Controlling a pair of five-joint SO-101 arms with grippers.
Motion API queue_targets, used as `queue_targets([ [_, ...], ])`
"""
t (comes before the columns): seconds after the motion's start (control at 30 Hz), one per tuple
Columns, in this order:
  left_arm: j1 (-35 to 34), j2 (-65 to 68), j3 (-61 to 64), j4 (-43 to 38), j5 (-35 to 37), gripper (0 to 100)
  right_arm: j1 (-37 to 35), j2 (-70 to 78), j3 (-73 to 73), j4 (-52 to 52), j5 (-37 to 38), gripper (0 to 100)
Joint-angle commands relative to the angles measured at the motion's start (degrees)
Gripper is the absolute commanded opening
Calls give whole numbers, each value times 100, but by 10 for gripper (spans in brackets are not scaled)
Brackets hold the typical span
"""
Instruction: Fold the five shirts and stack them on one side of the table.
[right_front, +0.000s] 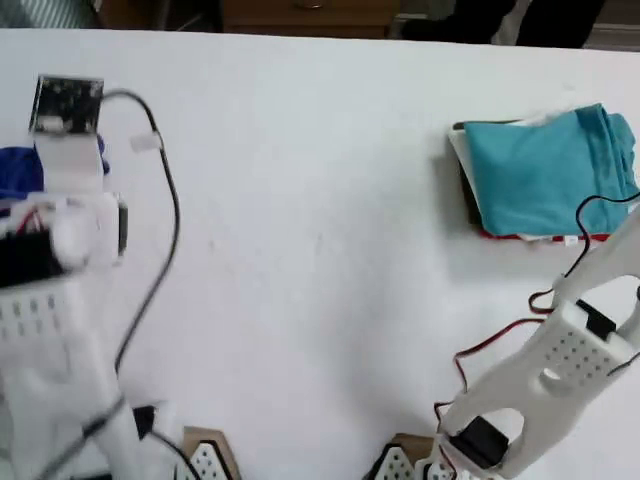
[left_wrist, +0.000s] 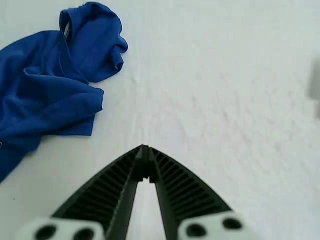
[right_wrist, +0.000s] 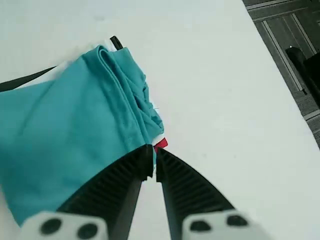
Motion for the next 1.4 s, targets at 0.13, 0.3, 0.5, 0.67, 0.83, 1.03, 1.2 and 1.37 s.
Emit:
queue_targets([
  [0.13, 62, -1908, 2826, -1380, -97, 27, -541, -3275, 4141, 127, 53, 20],
  [0.3, 26, -3279, 4338, -2004, -97, 27, -1033, -5015, 6699, -22, -396, 20],
  [0.5, 26, -5389, 6044, -2084, -97, 27, -1736, -6308, 8826, -338, -422, 20],
  [0.67, 26, -6523, 7319, -2119, -70, 27, -1868, -6905, 10629, -989, -422, 20],
  [0.83, 53, -6347, 7477, -2084, -53, 27, -2018, -7090, 12457, -2431, -387, 20],
  [1.03, 70, -6321, 7943, -2048, -53, 27, -2378, -7134, 14295, -3978, -422, 20],
  [1.2, 510, -6338, 7934, -1960, -53, 27, -2457, -7134, 14884, -4251, -431, 19],
  [1.37, 1793, -6338, 7934, -1468, 334, 27, -2114, -7134, 15024, -4233, -501, 19],
])
